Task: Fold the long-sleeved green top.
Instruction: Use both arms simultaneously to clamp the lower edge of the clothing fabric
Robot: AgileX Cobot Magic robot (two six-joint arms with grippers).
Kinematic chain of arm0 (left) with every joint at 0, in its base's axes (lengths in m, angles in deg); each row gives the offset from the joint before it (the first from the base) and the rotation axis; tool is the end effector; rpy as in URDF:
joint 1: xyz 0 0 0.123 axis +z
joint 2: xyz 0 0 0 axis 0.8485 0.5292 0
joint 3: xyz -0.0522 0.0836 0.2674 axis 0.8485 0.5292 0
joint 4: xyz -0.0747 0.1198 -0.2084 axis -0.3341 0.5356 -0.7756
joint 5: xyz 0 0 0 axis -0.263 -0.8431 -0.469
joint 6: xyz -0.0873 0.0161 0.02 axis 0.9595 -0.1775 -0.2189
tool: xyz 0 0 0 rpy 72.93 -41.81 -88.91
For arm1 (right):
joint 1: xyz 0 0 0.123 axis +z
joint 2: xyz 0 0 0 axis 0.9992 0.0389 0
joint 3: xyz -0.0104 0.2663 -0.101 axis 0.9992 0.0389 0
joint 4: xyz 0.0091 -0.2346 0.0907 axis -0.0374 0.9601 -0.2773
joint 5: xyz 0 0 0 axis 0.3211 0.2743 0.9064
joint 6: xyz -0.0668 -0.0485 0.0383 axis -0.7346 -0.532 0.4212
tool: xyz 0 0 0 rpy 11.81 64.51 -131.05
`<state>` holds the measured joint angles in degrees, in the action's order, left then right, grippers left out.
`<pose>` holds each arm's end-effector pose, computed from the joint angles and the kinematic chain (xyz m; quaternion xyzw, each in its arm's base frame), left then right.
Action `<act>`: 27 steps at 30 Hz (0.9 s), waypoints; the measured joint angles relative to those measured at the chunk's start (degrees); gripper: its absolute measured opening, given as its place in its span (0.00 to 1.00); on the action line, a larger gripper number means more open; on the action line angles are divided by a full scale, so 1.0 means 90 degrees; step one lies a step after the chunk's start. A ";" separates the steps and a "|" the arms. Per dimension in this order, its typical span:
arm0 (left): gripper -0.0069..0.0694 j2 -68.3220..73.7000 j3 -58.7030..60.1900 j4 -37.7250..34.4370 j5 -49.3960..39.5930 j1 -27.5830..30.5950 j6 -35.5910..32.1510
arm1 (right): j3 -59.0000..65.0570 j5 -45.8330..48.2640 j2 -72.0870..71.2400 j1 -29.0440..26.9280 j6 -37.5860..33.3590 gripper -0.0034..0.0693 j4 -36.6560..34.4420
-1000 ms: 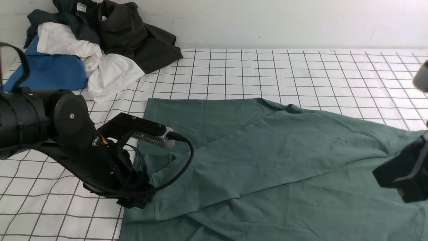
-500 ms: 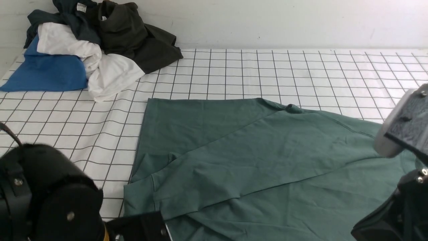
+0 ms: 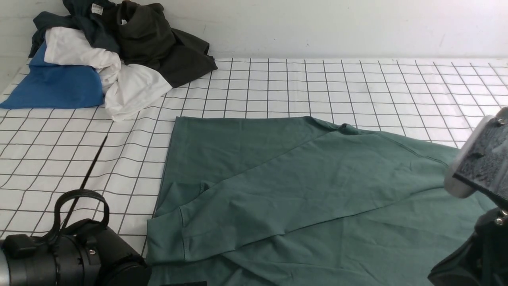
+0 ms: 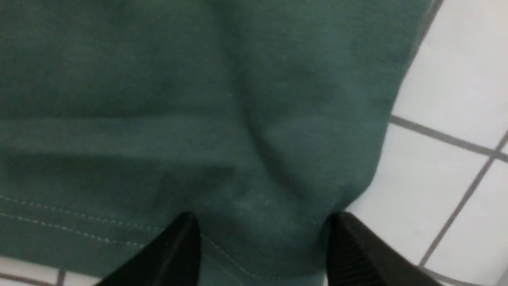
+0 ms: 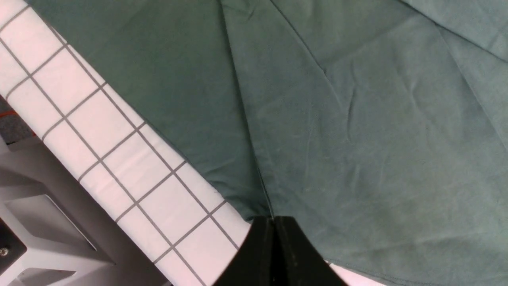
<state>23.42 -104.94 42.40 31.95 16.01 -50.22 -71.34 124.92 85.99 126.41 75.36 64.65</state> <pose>0.1436 -0.1378 0.1464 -0.5732 -0.8186 0.0321 0.0154 0.1203 0.1076 0.3249 -0.4062 0.8963 0.0909 0.1532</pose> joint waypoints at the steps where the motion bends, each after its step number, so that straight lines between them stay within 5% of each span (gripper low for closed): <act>1: 0.57 0.0030 -0.0018 0.0035 -0.0010 0.0000 0.0000 | 0.0000 0.0000 0.0000 0.0000 0.0000 0.03 0.0000; 7: 0.16 0.0104 -0.0314 0.0253 -0.0149 0.0000 0.0374 | 0.0014 0.0000 -0.0003 0.0000 -0.0073 0.03 0.0035; 9: 0.11 0.0094 -0.0484 0.0314 -0.0345 0.0000 0.0580 | 0.0014 0.0000 -0.0003 0.0000 -0.0248 0.03 0.0101; 17: 0.09 -0.0685 -0.0601 0.1353 -0.1811 0.0000 0.2062 | 0.0088 -0.0007 -0.0003 0.0000 -0.0725 0.03 0.0437; 22: 0.09 -0.1321 -0.0046 0.1668 -0.1950 0.0000 0.2185 | 0.0793 -0.0071 -0.0003 0.0000 -0.0792 0.04 0.0738; 27: 0.09 -0.1409 0.0194 0.1472 -0.1704 0.0000 0.2185 | 0.1962 -0.0262 -0.0003 0.0000 -0.1052 0.17 0.0924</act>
<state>10.74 -103.20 55.64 16.61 16.01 -30.55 -53.68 122.55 85.96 126.41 65.89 72.96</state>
